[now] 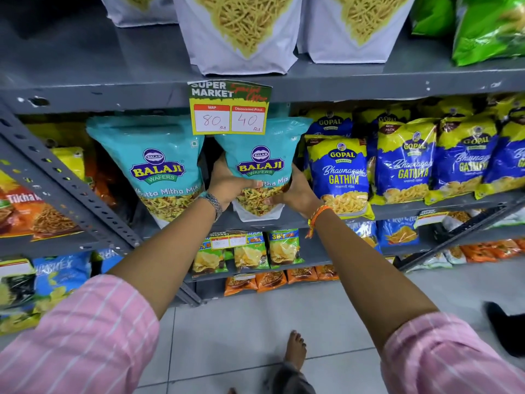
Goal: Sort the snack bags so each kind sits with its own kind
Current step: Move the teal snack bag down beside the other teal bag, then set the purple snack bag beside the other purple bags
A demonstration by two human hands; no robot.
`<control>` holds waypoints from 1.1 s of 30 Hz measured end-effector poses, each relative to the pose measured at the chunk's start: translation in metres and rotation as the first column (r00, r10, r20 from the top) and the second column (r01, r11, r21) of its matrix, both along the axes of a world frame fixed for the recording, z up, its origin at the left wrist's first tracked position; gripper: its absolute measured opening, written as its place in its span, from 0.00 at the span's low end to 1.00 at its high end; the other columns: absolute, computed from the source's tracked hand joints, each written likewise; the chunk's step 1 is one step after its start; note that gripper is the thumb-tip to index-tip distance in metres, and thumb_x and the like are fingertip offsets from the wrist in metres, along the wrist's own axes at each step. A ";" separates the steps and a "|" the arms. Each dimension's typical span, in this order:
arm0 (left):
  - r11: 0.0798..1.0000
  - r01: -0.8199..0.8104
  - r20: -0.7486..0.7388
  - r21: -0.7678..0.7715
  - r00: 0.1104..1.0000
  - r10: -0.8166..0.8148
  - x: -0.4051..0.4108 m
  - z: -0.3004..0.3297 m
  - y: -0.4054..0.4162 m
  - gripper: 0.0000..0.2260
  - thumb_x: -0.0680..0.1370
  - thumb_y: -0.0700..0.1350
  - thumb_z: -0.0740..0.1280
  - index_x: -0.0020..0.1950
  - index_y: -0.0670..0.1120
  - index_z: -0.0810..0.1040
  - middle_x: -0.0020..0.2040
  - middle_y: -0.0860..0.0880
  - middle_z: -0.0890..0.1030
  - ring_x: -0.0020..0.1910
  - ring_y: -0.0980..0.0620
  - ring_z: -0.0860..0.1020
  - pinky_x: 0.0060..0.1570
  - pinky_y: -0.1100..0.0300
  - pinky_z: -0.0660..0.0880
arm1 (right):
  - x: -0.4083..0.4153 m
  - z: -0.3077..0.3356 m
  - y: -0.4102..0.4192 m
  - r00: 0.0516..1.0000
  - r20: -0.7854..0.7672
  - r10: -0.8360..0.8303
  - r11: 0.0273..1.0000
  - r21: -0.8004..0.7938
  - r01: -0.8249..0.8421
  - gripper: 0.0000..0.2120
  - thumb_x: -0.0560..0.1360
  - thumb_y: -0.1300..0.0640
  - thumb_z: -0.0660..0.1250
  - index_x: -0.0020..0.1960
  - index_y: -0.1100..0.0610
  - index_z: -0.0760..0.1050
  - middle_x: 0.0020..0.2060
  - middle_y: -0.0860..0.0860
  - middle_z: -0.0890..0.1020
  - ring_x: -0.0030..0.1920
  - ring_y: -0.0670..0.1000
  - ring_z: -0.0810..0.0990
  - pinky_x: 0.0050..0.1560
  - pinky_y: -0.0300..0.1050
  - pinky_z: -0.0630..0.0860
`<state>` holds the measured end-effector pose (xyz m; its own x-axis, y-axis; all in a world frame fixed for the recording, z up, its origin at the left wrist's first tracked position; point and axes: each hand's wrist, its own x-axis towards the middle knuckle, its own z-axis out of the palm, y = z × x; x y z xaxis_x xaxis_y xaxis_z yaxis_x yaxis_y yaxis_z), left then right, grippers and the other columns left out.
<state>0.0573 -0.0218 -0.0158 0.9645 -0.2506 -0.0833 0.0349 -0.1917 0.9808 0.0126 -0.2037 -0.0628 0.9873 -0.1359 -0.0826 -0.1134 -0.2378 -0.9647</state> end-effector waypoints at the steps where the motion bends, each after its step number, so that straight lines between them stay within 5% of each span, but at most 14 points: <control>1: 1.000 0.001 -0.009 0.003 1.000 -0.001 -0.001 -0.002 0.002 0.35 0.62 0.26 0.80 0.66 0.38 0.74 0.56 0.45 0.83 0.47 0.59 0.83 0.46 0.63 0.84 | -0.002 0.003 0.002 1.000 -0.001 -0.005 1.000 -0.003 0.005 0.45 0.59 0.76 0.81 0.71 0.61 0.67 0.56 0.50 0.82 0.55 0.38 0.80 0.51 0.34 0.80; 4: 0.998 -0.003 -0.033 0.058 0.999 0.005 -0.014 -0.002 0.009 0.45 0.60 0.29 0.82 0.74 0.42 0.68 0.64 0.46 0.82 0.59 0.51 0.82 0.62 0.48 0.80 | -0.013 0.010 0.005 1.000 -0.007 -0.026 1.000 -0.011 0.026 0.48 0.61 0.76 0.81 0.74 0.61 0.61 0.62 0.54 0.78 0.58 0.43 0.78 0.62 0.49 0.80; 9: 0.980 0.086 -0.092 0.181 0.993 -0.070 -0.073 0.001 0.048 0.53 0.64 0.34 0.83 0.82 0.47 0.58 0.80 0.48 0.65 0.79 0.47 0.65 0.72 0.55 0.67 | -0.069 0.037 0.009 0.970 0.045 -0.239 0.969 0.067 0.236 0.55 0.61 0.67 0.84 0.78 0.52 0.57 0.76 0.59 0.68 0.76 0.57 0.66 0.72 0.54 0.67; 12: 0.992 0.065 -0.052 0.105 0.997 -0.060 -0.107 0.024 0.077 0.39 0.64 0.34 0.83 0.72 0.49 0.74 0.73 0.49 0.76 0.66 0.47 0.80 0.56 0.65 0.79 | -0.109 0.080 0.022 0.882 0.194 -0.429 0.899 0.191 0.395 0.44 0.63 0.65 0.84 0.71 0.49 0.66 0.70 0.54 0.74 0.71 0.55 0.74 0.70 0.55 0.74; 14: 0.994 -0.105 0.129 0.020 0.987 0.101 -0.115 0.052 0.086 0.24 0.66 0.32 0.81 0.57 0.49 0.82 0.60 0.49 0.85 0.50 0.49 0.86 0.43 0.69 0.81 | -0.124 0.120 0.030 0.824 0.317 -0.470 0.878 0.263 0.399 0.38 0.63 0.66 0.83 0.66 0.47 0.70 0.65 0.53 0.78 0.65 0.52 0.79 0.64 0.50 0.79; 16: 0.952 -0.277 0.331 -0.127 0.893 0.304 -0.113 0.091 0.090 0.17 0.68 0.32 0.80 0.49 0.51 0.82 0.49 0.50 0.87 0.46 0.47 0.86 0.43 0.68 0.80 | -0.127 0.163 0.036 0.779 0.430 -0.456 0.886 0.301 0.353 0.36 0.63 0.65 0.83 0.64 0.48 0.70 0.62 0.52 0.80 0.64 0.50 0.80 0.61 0.45 0.80; 20: 0.904 -0.267 0.551 -0.334 0.723 0.417 -0.092 0.165 0.088 0.26 0.69 0.41 0.81 0.61 0.52 0.73 0.62 0.51 0.80 0.59 0.54 0.81 0.62 0.62 0.75 | -0.106 0.233 0.043 0.767 0.561 -0.312 0.949 0.214 0.230 0.43 0.59 0.57 0.85 0.68 0.51 0.68 0.65 0.51 0.79 0.68 0.48 0.78 0.65 0.42 0.77; 23: 0.930 -0.182 0.530 -0.320 0.779 0.335 -0.063 0.209 0.077 0.39 0.63 0.56 0.82 0.69 0.53 0.67 0.72 0.51 0.72 0.69 0.54 0.74 0.67 0.62 0.69 | -0.081 0.265 0.047 0.750 0.607 -0.263 0.960 0.090 0.265 0.42 0.60 0.55 0.86 0.67 0.51 0.67 0.66 0.51 0.77 0.68 0.50 0.76 0.70 0.47 0.74; 25: 0.957 -0.099 0.477 -0.272 0.850 0.223 -0.041 0.230 0.069 0.45 0.62 0.55 0.83 0.73 0.50 0.66 0.72 0.51 0.71 0.71 0.50 0.72 0.68 0.59 0.69 | -0.064 0.275 0.051 0.748 0.613 -0.255 0.952 0.024 0.305 0.39 0.62 0.56 0.85 0.66 0.52 0.67 0.63 0.50 0.76 0.66 0.51 0.75 0.70 0.49 0.73; 27: 0.975 0.019 0.456 -0.221 0.886 0.086 -0.024 0.246 0.061 0.44 0.63 0.53 0.83 0.74 0.47 0.68 0.70 0.51 0.76 0.69 0.52 0.76 0.68 0.57 0.73 | -0.050 0.278 0.056 0.719 0.637 -0.276 0.930 -0.012 0.367 0.38 0.61 0.58 0.86 0.65 0.57 0.69 0.59 0.50 0.77 0.62 0.51 0.76 0.66 0.47 0.74; 29: 0.976 0.132 0.454 -0.174 0.890 -0.040 -0.018 0.253 0.051 0.37 0.67 0.45 0.82 0.73 0.45 0.69 0.65 0.50 0.81 0.58 0.63 0.82 0.58 0.66 0.79 | -0.040 0.275 0.061 0.679 0.661 -0.319 0.907 0.005 0.421 0.36 0.60 0.60 0.85 0.62 0.56 0.70 0.56 0.50 0.78 0.58 0.49 0.78 0.61 0.44 0.75; 33: 0.973 0.162 0.490 -0.163 0.870 -0.063 -0.011 0.246 0.038 0.30 0.71 0.35 0.78 0.69 0.47 0.72 0.60 0.51 0.84 0.49 0.69 0.83 0.48 0.71 0.79 | -0.025 0.267 0.063 0.703 0.643 -0.304 0.919 0.003 0.394 0.33 0.61 0.56 0.84 0.61 0.51 0.72 0.57 0.48 0.82 0.60 0.51 0.81 0.62 0.51 0.78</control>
<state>0.0462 0.0160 0.2301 0.8368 -0.3233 0.4418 -0.4582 0.0280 0.8884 -0.0121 -0.1404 0.2043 0.6895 -0.4455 0.5710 0.3971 -0.4268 -0.8125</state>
